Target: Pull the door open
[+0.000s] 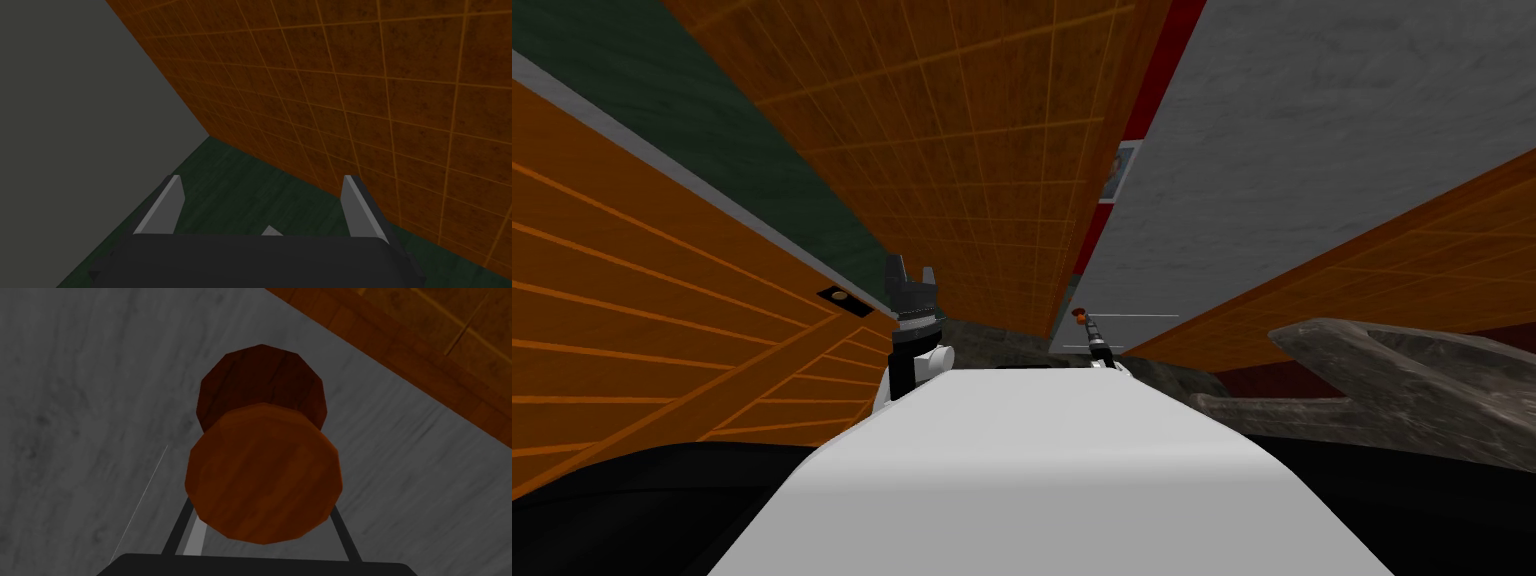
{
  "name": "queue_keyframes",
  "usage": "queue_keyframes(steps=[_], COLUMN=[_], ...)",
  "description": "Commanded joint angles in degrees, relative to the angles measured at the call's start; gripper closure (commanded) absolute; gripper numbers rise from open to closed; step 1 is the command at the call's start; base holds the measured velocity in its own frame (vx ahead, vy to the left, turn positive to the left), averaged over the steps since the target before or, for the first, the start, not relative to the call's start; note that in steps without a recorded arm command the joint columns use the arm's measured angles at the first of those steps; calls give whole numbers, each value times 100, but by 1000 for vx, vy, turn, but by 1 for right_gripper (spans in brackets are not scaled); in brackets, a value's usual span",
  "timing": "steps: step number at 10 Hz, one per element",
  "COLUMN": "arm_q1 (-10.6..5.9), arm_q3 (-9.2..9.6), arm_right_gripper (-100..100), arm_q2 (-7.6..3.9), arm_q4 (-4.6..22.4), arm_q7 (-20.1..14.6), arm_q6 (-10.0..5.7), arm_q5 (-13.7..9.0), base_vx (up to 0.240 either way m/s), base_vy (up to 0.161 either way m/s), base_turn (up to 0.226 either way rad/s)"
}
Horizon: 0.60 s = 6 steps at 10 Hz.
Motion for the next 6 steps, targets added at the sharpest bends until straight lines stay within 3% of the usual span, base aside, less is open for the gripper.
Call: queue_keyframes(steps=[1, 6], arm_q1=[-38, -67], arm_q3=[104, 196], arm_right_gripper=[100, 100], arm_q2=[93, 98], arm_q4=[60, 59], arm_q7=[-189, -901], arm_q6=[0, 31], arm_q5=[3, -213], base_vx=[-30, -39], base_vy=[-8, -21], base_turn=[27, 44])
